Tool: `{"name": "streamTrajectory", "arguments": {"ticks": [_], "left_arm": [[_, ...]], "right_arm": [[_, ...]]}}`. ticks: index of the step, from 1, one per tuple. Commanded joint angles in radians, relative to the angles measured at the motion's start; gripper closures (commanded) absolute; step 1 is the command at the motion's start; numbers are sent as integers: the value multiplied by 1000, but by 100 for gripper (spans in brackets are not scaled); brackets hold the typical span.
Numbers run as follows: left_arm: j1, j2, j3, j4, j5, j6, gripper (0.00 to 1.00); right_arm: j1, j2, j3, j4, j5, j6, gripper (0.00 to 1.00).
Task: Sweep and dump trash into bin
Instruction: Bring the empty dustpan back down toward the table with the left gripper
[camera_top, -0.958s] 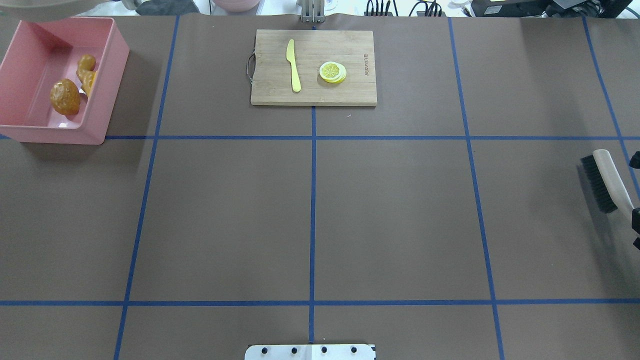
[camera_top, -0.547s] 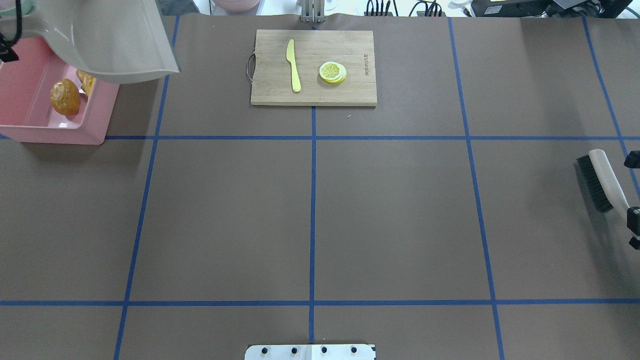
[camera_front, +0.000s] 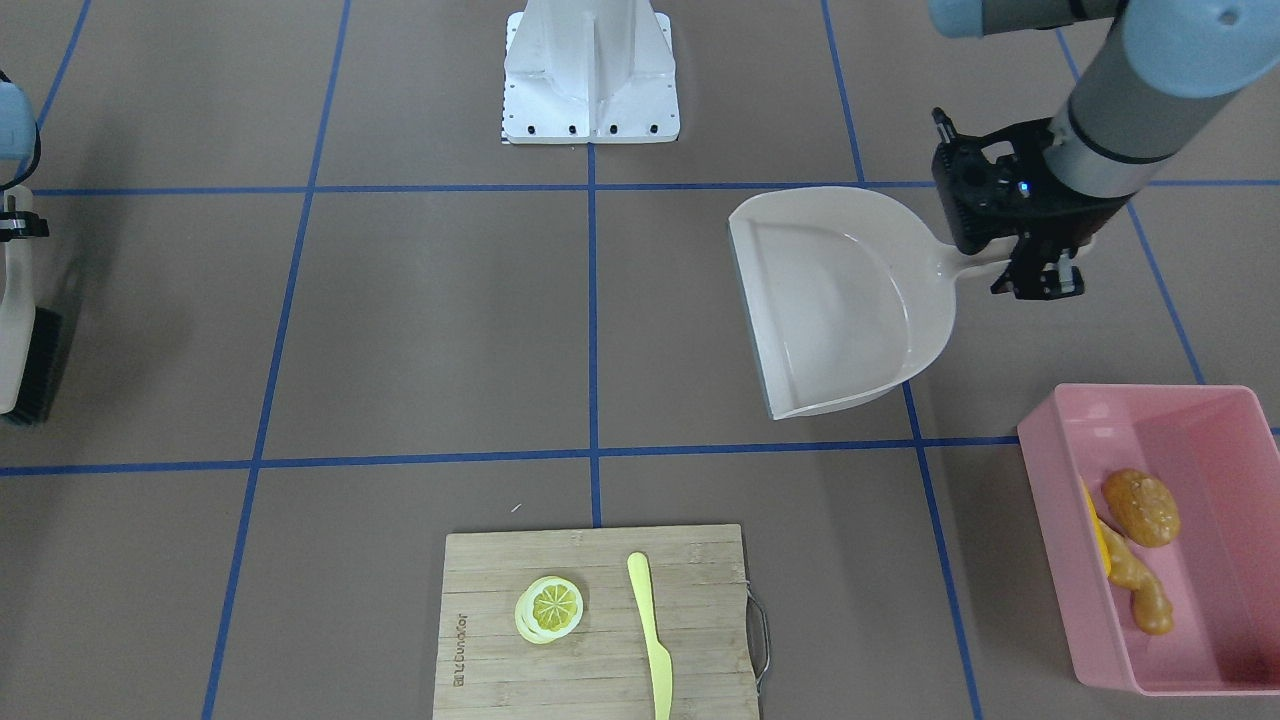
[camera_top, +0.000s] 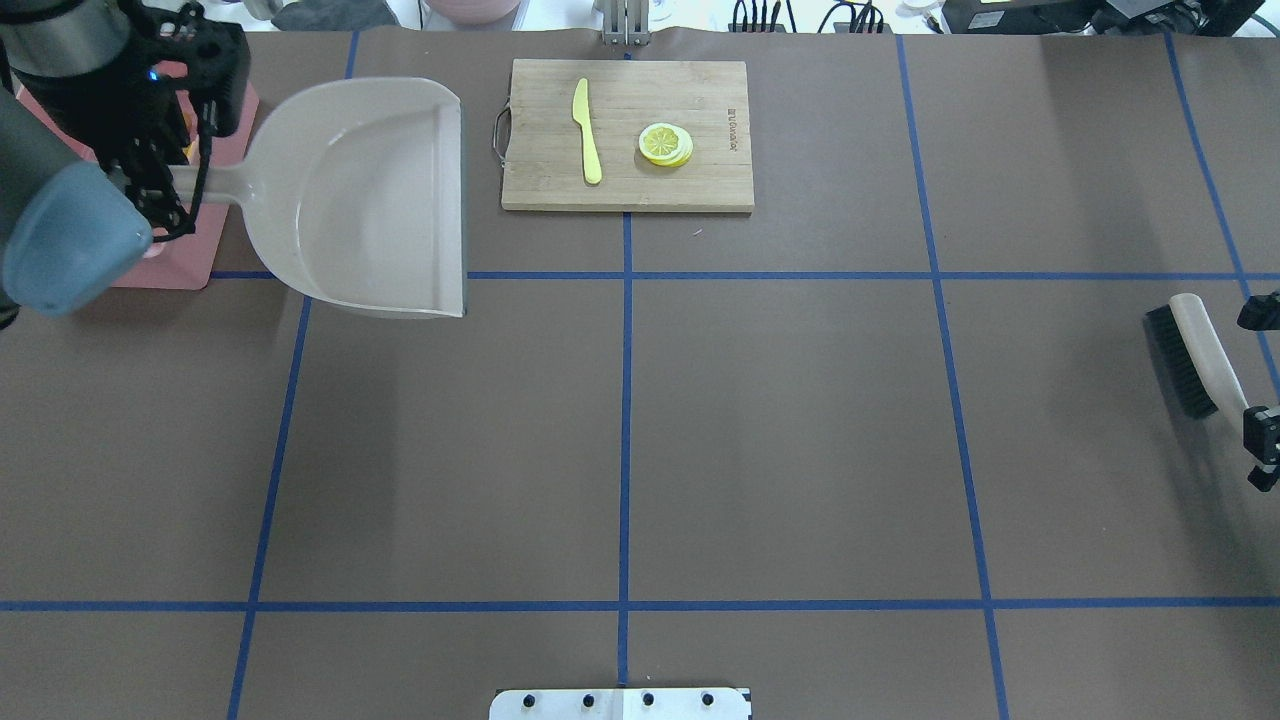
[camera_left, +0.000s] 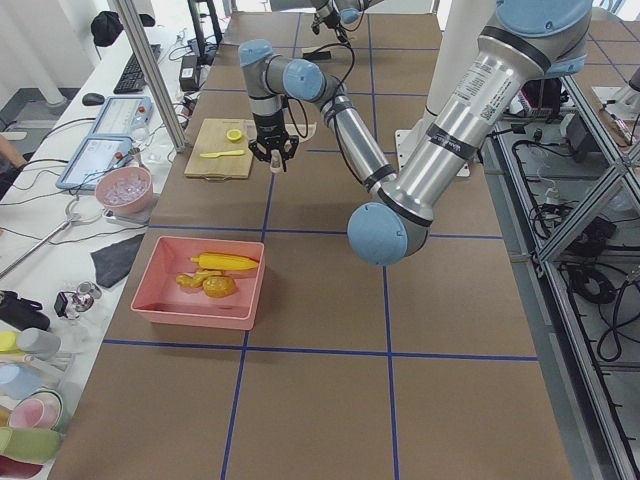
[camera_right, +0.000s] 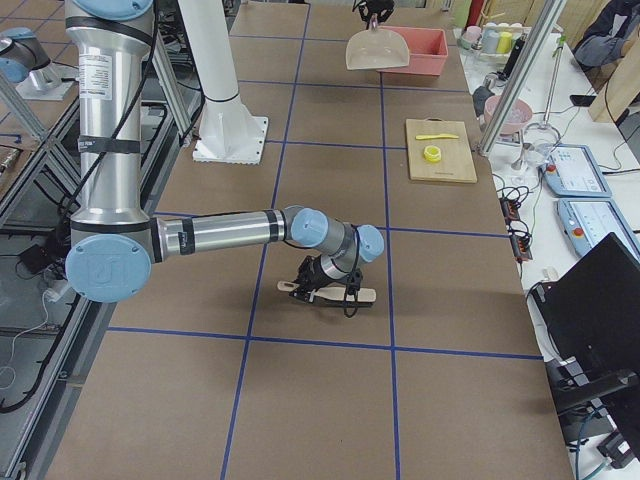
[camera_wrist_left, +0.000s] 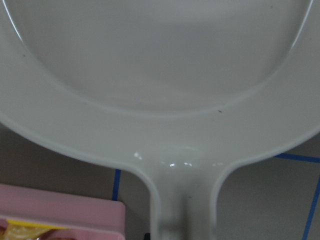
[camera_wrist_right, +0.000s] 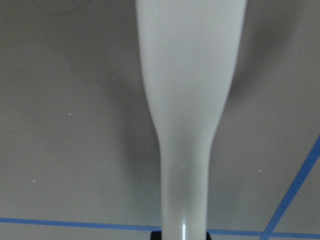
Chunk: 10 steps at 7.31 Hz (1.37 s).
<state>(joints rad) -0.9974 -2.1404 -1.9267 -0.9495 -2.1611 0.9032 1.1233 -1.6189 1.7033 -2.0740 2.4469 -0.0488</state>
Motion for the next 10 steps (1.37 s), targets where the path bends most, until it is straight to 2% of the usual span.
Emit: {"name": "streamTrajectory", "arguments": {"ticks": [1,3,7,10], "left_arm": [[127,34,-2,-51,4,14,100],[199,92,-1,-104,4,11,100],[224,183,2,-165,3,-208,100],[264,221,12,-244,6,-259,100]], "right_arm": [[0,2,-1,0,0,1,31],[0,2,-1,0,0,1,3],[3,66,21,-9,-23,80,0],[56,66,76,-12,-118,69,0]]}}
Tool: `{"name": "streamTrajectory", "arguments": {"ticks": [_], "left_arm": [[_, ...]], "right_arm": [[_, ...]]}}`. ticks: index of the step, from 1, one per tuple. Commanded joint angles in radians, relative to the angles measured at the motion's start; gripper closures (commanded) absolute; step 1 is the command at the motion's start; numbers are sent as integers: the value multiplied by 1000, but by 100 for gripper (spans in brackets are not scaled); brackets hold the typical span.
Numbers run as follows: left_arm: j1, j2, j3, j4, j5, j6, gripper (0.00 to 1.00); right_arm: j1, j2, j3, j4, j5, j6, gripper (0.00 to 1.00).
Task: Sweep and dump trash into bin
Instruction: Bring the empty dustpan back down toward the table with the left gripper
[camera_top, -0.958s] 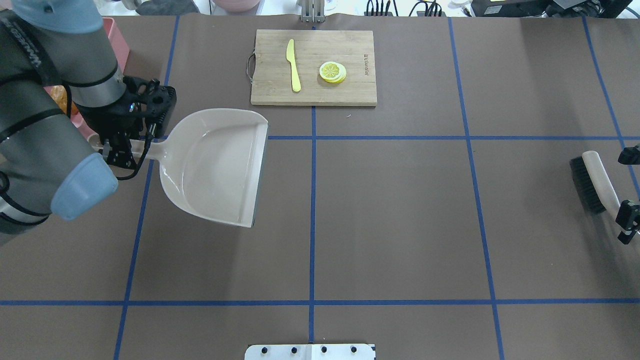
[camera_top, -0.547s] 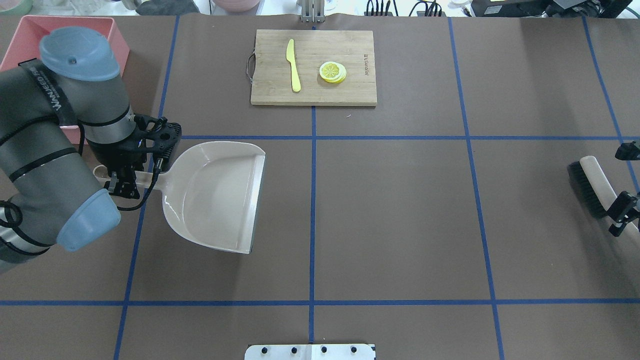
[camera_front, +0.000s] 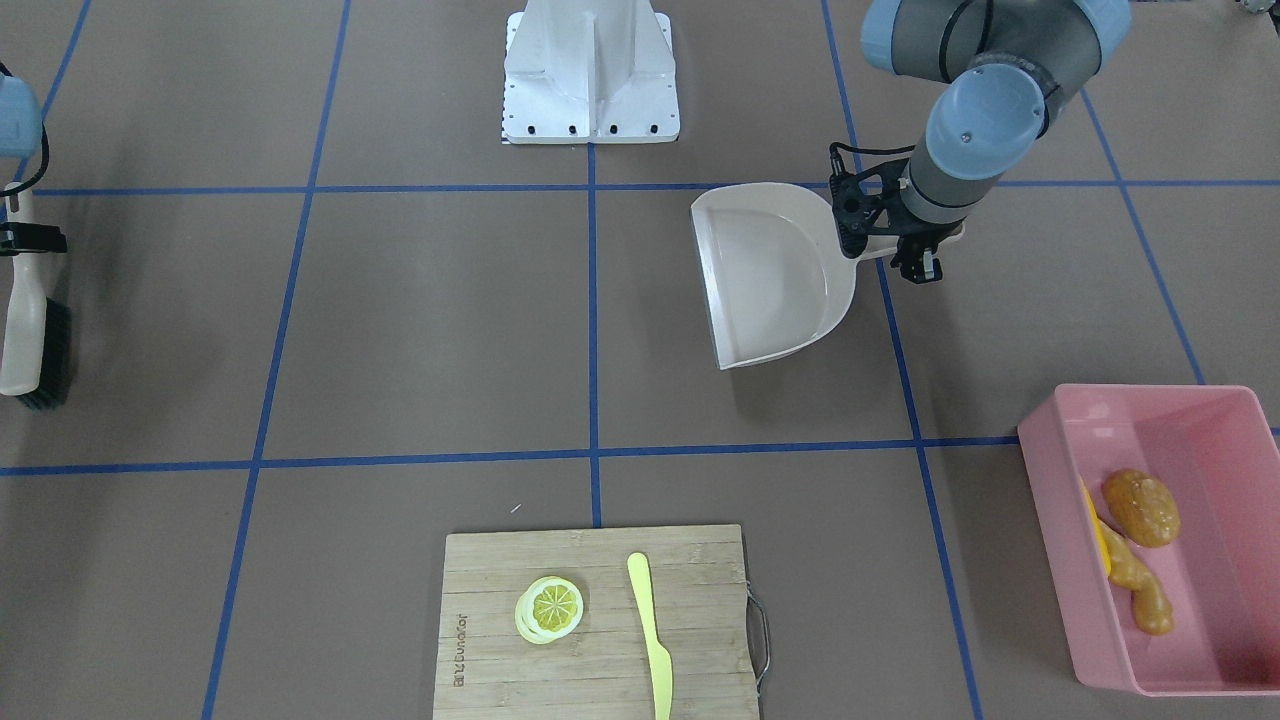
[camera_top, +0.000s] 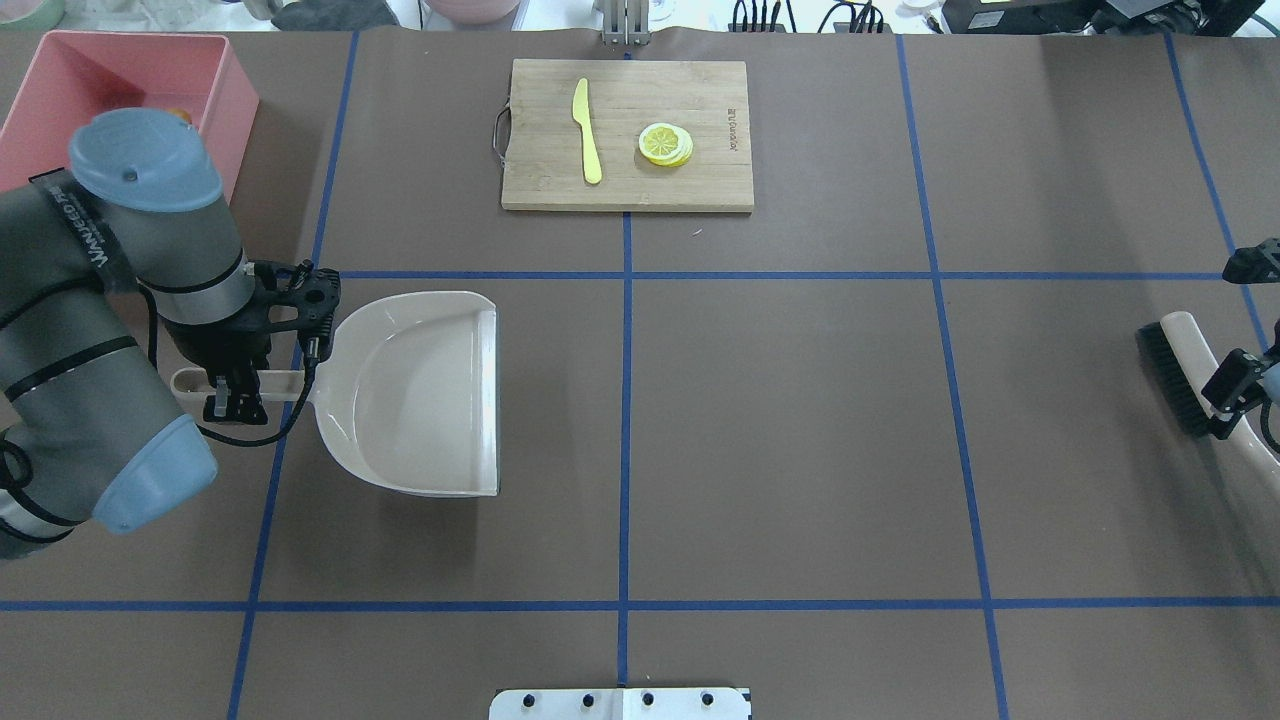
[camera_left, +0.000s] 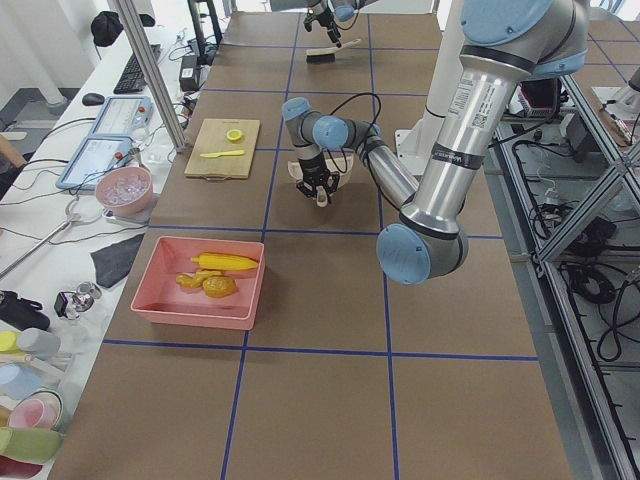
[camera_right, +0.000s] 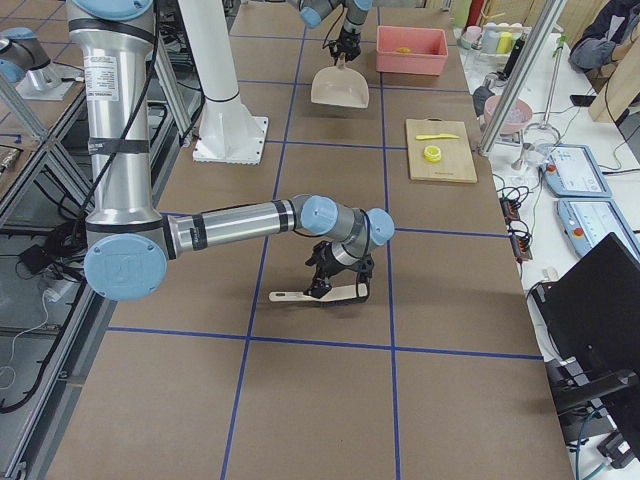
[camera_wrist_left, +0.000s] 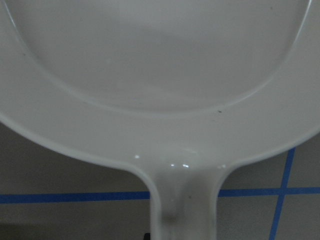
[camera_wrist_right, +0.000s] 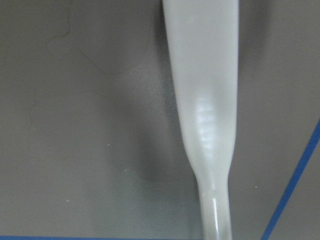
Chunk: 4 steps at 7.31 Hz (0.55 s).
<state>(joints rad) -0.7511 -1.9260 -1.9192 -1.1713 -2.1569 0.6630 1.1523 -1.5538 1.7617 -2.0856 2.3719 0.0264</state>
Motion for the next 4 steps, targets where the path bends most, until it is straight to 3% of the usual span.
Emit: {"name": "streamTrajectory", "arguments": {"ticks": [1,4], "left_arm": [[47,7,-6,-57,61,-64,100],[87,7,5,-102,95,-89,100]], "right_arm": [[59,7,21,4,-74,-12,0],[183,15,-7,41,-137,-23,0]]}}
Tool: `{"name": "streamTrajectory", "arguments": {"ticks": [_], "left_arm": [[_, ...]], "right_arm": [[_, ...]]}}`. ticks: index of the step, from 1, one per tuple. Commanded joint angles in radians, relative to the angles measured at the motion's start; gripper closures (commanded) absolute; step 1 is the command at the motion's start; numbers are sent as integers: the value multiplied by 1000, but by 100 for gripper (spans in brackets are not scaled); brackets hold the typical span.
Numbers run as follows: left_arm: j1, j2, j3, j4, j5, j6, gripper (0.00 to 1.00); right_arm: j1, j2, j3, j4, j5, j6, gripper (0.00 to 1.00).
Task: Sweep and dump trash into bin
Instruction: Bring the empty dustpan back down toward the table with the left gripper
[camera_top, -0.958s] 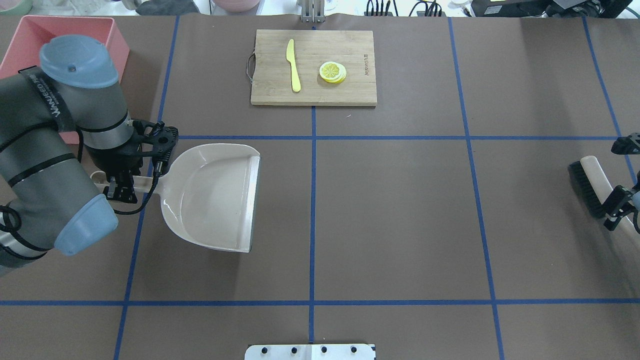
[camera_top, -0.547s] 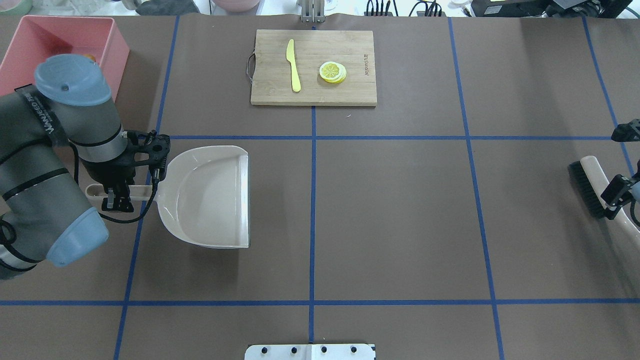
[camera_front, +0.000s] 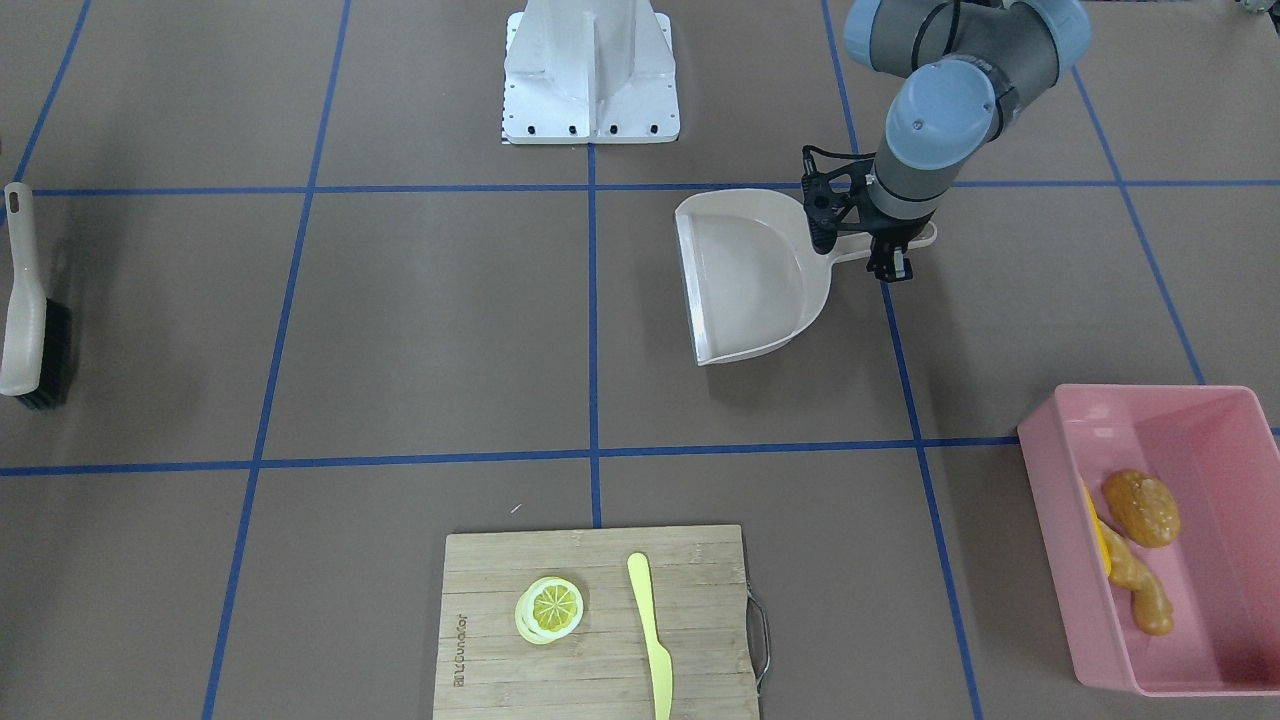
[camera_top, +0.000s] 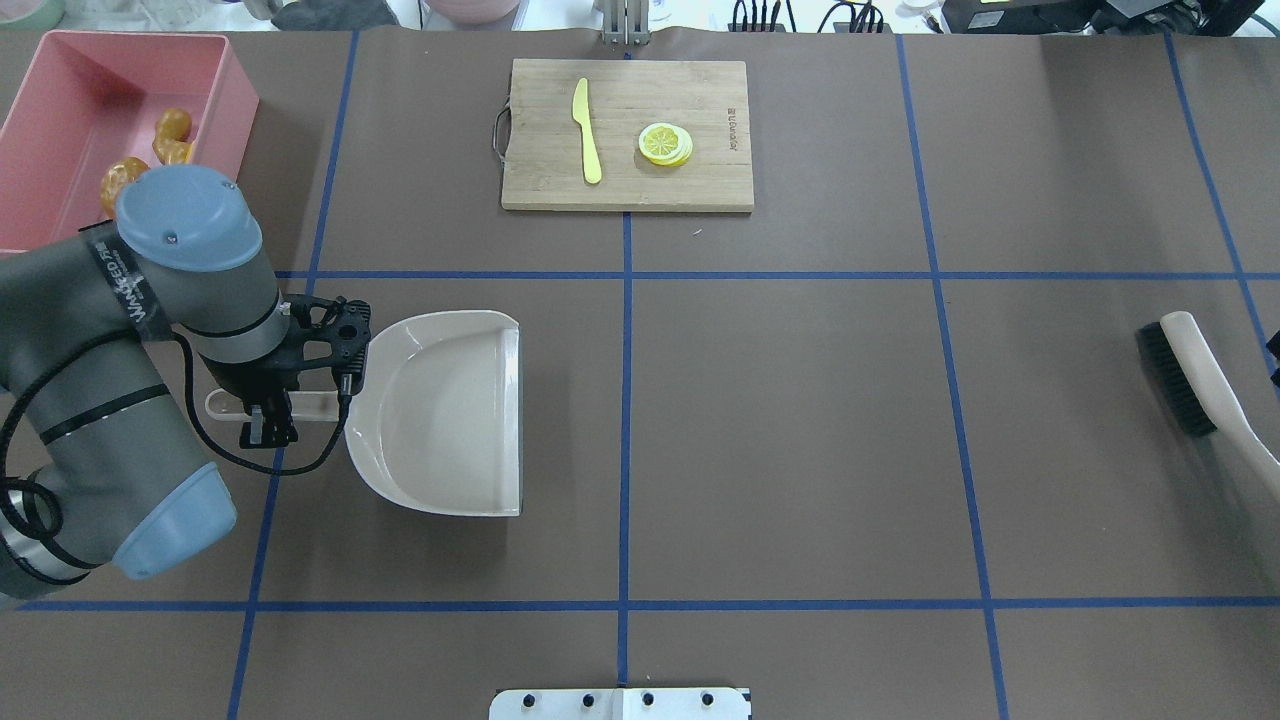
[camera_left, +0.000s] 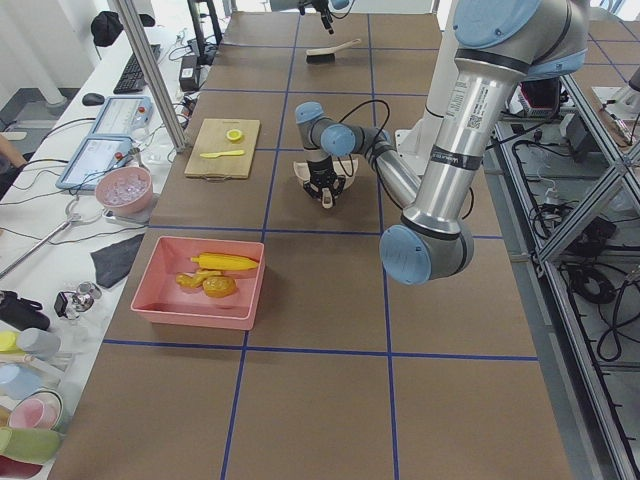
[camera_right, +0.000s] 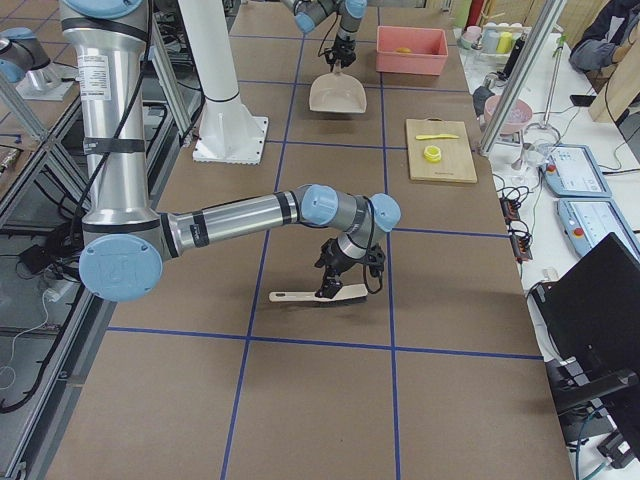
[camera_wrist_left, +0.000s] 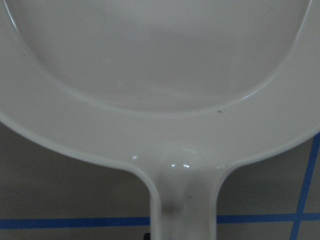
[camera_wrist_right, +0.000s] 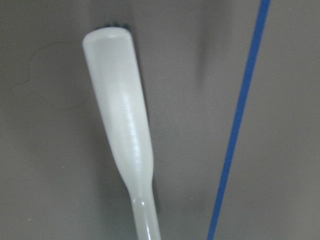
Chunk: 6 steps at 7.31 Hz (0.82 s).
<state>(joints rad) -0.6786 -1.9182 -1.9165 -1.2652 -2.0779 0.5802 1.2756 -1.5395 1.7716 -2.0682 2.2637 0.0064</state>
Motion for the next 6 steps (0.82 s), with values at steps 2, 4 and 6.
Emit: {"name": "streamTrajectory", "arguments": {"ticks": [2,4,6], "left_arm": [[42,-1,-4,-16,36,-26,100],[69,-2,0,-17,53,-29,100],[83,-2,-3,-17,81,-40,99]], "right_arm": [[132,-7,-160,275,-38,-2,0],[200,-36,-248,451,-36,3,0],[205,-67,-230,557,-59,59,0]]}}
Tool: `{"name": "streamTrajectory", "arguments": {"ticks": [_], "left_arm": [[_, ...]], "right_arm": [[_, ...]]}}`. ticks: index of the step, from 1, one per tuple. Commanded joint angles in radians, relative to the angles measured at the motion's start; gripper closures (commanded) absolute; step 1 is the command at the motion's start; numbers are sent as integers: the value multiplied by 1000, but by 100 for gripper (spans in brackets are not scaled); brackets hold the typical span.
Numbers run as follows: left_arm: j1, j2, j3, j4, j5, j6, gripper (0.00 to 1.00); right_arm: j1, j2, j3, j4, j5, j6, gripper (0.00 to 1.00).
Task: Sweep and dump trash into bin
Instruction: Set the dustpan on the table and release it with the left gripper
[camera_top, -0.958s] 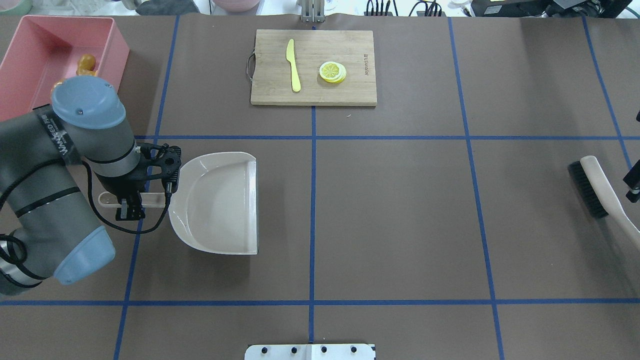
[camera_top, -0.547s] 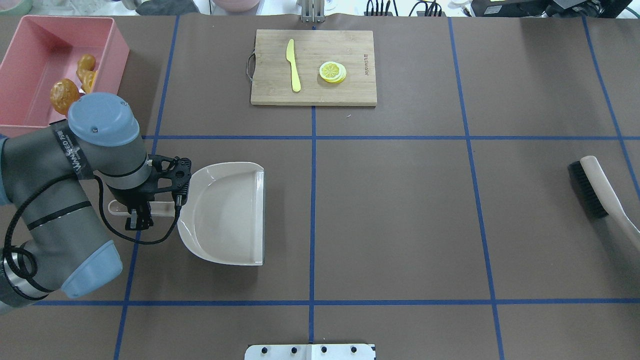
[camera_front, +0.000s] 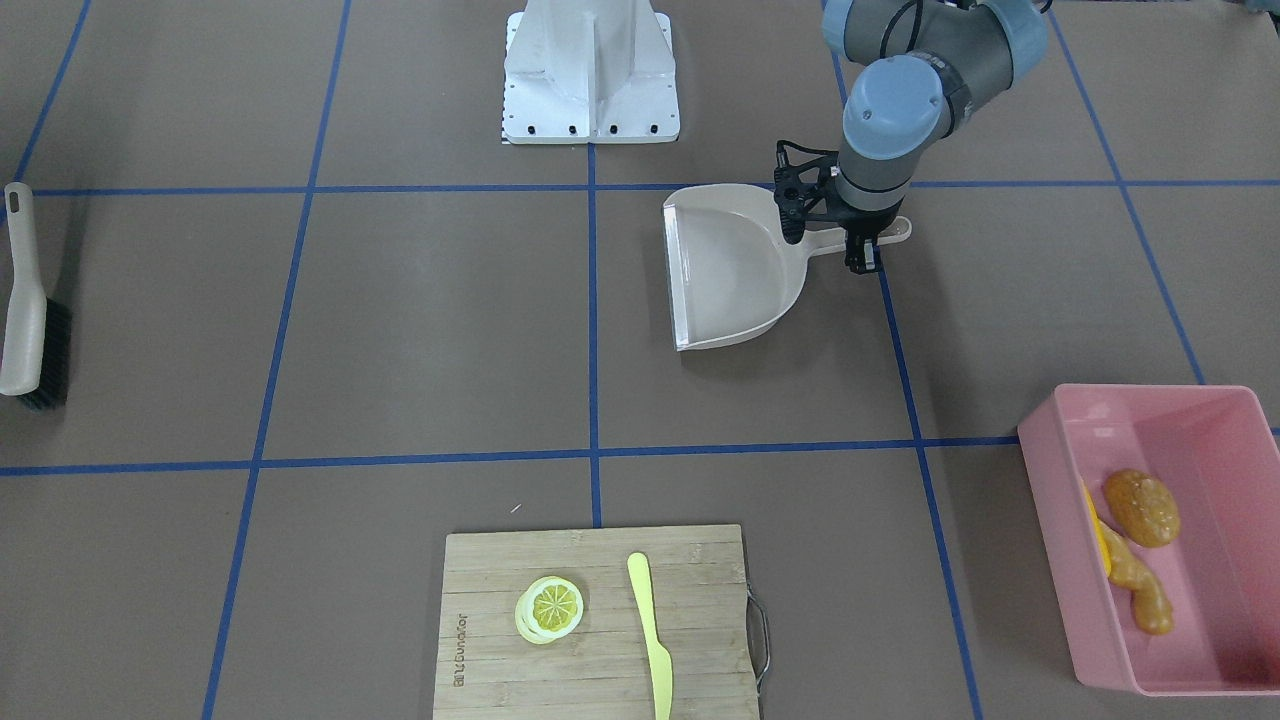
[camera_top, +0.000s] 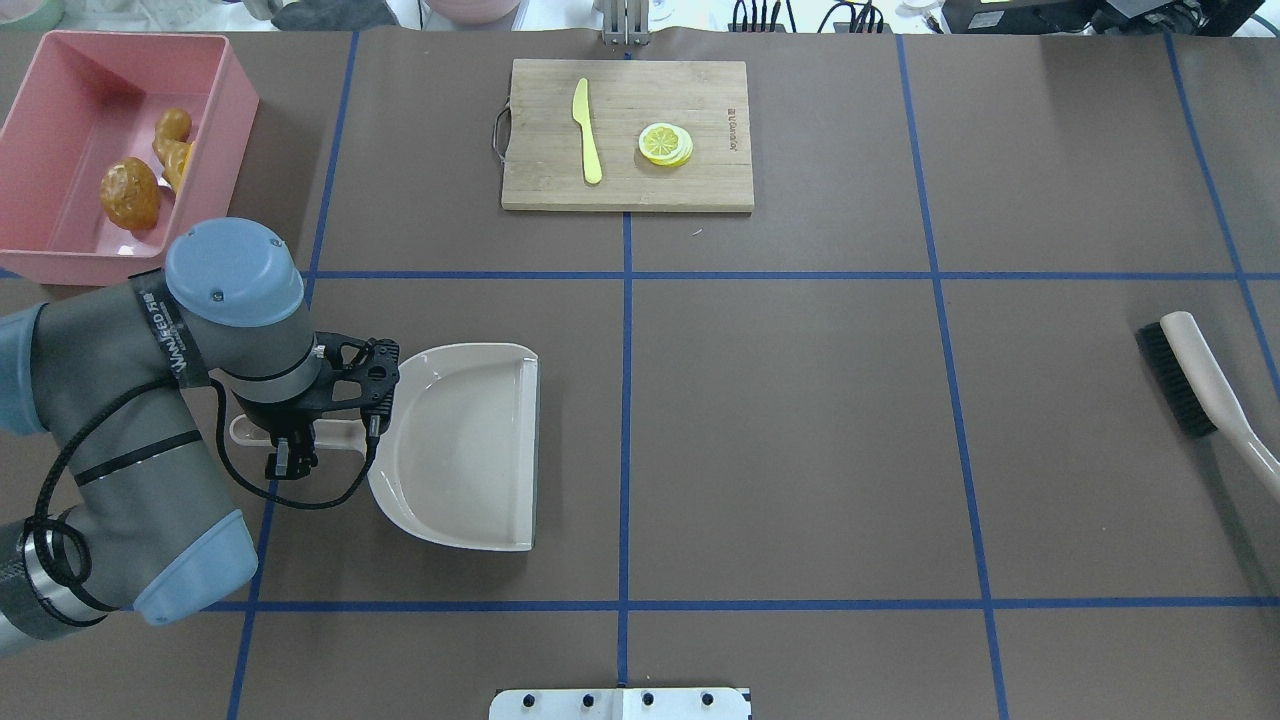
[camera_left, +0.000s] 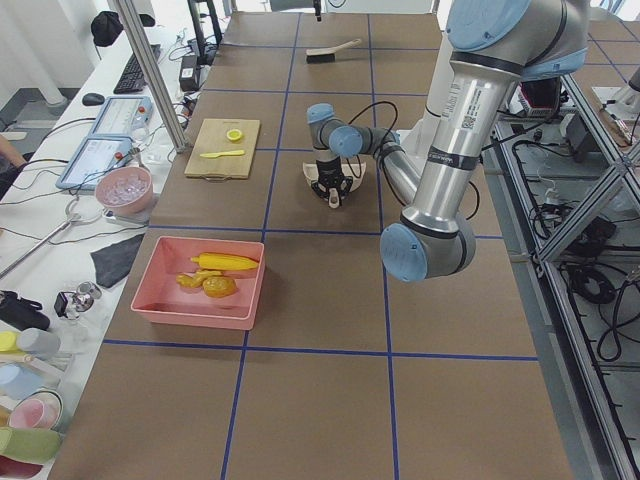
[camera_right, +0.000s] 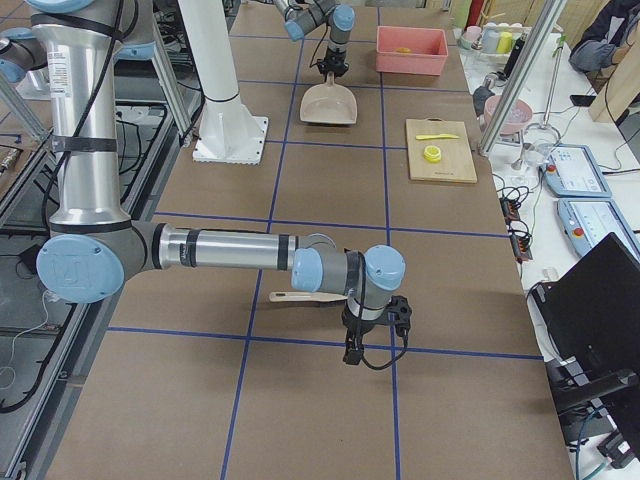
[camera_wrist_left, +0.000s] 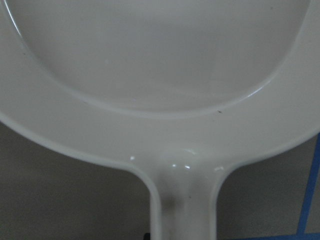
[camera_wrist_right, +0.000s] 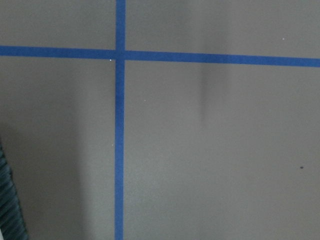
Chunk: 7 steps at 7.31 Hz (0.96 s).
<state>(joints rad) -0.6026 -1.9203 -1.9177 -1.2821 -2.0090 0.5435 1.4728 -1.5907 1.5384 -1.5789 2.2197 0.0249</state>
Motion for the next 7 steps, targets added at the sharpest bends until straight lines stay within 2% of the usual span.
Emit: {"name": "streamTrajectory", "arguments": {"ticks": [1,2,4,5,6,7], "left_arm": [[13,-2,5,-6,12,-5,90],[18,-2,6,-6,12,-7,85],[18,-2,6,-6,12,-5,31],[18,0,5,-8,12,-7,7],[18,0,5,-11,12,-5,3],[18,1,3,-14,12,-4,2]], "right_arm": [[8,-15,3,68,-11,82,0],[6,-14,3,68,-12,87,0],[6,-12,2,65,3,90,0],[8,-12,3,59,70,104,0],[8,-12,24,59,113,140,0],[8,-17,34,59,104,141,0]]}}
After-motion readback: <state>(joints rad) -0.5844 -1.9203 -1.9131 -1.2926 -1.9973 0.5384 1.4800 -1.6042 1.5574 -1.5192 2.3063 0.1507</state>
